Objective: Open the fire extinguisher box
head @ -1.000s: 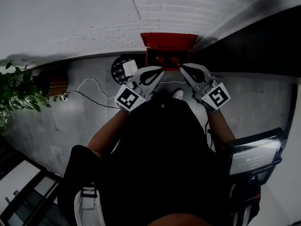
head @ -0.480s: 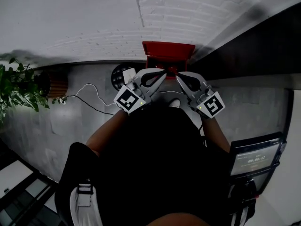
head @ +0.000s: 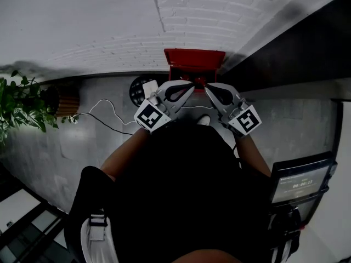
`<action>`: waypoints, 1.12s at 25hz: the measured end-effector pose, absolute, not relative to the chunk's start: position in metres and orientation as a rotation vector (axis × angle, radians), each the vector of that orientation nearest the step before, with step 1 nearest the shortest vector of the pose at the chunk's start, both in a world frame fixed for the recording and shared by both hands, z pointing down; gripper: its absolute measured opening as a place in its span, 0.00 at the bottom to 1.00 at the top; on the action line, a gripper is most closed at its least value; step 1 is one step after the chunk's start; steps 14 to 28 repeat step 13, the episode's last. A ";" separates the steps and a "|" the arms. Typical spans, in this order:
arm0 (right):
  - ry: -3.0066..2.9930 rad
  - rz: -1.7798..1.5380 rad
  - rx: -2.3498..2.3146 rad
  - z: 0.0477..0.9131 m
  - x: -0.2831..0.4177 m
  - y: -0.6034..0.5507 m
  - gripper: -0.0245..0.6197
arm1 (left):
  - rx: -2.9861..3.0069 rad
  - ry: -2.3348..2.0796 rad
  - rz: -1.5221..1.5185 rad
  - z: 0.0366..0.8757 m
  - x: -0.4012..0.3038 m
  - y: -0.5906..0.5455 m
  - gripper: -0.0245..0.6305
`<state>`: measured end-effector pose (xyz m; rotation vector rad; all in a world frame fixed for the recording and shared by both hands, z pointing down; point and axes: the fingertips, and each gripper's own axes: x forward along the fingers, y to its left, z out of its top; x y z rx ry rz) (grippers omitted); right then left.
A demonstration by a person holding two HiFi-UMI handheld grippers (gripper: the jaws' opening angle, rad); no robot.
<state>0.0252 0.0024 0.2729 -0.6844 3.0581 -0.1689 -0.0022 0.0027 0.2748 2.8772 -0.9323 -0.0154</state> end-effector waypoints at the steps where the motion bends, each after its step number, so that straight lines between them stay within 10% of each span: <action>1: 3.058 -0.166 -0.687 0.273 0.025 0.002 0.05 | 2.879 -0.937 -0.025 0.276 -0.003 0.002 0.04; 28: 3.054 -0.175 -0.700 0.272 0.024 -0.002 0.05 | 2.884 -0.913 -0.025 0.278 -0.002 0.004 0.04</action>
